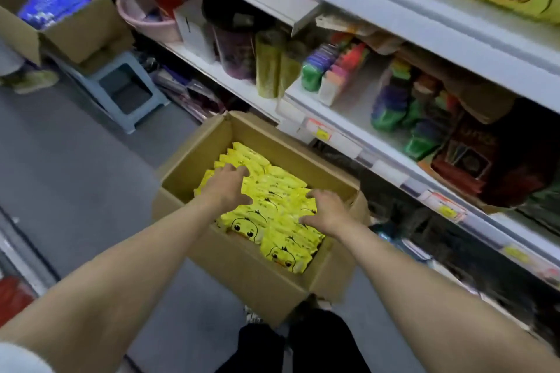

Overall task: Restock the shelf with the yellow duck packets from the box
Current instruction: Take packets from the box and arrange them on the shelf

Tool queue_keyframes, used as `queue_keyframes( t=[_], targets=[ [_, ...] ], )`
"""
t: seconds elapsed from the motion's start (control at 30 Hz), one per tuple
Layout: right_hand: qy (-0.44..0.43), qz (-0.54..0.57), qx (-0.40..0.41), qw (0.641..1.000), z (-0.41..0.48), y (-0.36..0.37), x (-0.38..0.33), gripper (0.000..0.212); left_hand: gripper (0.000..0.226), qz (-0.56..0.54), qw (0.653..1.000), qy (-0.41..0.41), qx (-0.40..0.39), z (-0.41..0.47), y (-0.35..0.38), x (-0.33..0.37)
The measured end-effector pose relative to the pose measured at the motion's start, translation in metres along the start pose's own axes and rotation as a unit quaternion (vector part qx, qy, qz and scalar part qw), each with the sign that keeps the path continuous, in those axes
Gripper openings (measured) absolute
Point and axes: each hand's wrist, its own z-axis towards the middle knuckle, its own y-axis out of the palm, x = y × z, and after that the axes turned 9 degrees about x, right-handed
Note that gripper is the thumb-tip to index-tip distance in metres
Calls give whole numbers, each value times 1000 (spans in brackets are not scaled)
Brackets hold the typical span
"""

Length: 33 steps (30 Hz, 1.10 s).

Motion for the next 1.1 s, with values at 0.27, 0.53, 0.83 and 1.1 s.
queue_keyframes(
  t=[0.27,0.53,0.83,1.1],
  targets=[
    [54,15,-143,988,56,81,14,55,68,-17,989,15,-144,43,83,-24],
    [118,32,-233,965,83,163,37,62,64,17,980,21,-195,85,145,-40],
    [102,-25,-236,966,100,195,47,70,74,142,968,58,-198,102,193,-50],
    [107,-53,-211,970,105,209,46,33,45,184,958,68,-208,123,203,-54]
  ],
)
